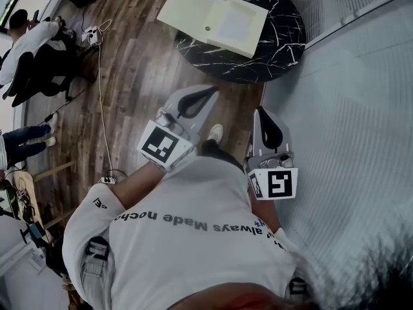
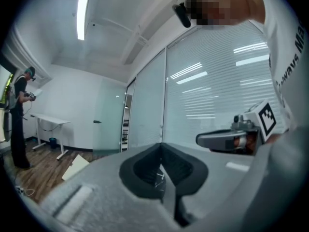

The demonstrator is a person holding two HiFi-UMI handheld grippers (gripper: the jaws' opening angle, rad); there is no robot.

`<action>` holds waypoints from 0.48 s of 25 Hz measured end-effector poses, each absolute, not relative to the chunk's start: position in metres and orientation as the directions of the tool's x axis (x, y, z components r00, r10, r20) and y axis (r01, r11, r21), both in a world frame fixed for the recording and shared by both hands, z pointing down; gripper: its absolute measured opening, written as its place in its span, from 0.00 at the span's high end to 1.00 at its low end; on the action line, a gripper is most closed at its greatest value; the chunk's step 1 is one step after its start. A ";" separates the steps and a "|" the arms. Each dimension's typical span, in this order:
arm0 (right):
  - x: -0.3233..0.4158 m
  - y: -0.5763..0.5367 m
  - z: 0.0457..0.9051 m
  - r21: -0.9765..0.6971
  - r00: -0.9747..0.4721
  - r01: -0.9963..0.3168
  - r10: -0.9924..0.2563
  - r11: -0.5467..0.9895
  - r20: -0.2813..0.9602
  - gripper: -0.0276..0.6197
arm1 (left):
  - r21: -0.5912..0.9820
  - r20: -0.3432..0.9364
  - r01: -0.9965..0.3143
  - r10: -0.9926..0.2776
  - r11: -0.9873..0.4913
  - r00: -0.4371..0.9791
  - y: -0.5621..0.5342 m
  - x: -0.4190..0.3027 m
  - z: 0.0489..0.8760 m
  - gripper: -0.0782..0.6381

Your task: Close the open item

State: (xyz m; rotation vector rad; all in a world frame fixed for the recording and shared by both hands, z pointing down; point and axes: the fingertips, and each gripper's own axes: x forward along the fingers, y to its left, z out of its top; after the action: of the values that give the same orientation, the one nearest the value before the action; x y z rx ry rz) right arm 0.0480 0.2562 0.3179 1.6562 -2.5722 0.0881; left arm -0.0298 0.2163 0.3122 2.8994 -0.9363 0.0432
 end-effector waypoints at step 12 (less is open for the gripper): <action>0.100 0.212 0.318 -0.012 -0.429 -0.903 -0.899 0.429 0.092 0.95 | 0.085 0.089 -0.608 -0.601 -0.790 0.794 0.172 0.018 0.323 0.89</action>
State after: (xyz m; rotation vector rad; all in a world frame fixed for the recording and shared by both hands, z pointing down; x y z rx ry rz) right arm 0.1002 0.2120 0.3176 1.6386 -2.5953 0.0911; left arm 0.0180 0.1715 0.3229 2.8711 -0.9708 0.0861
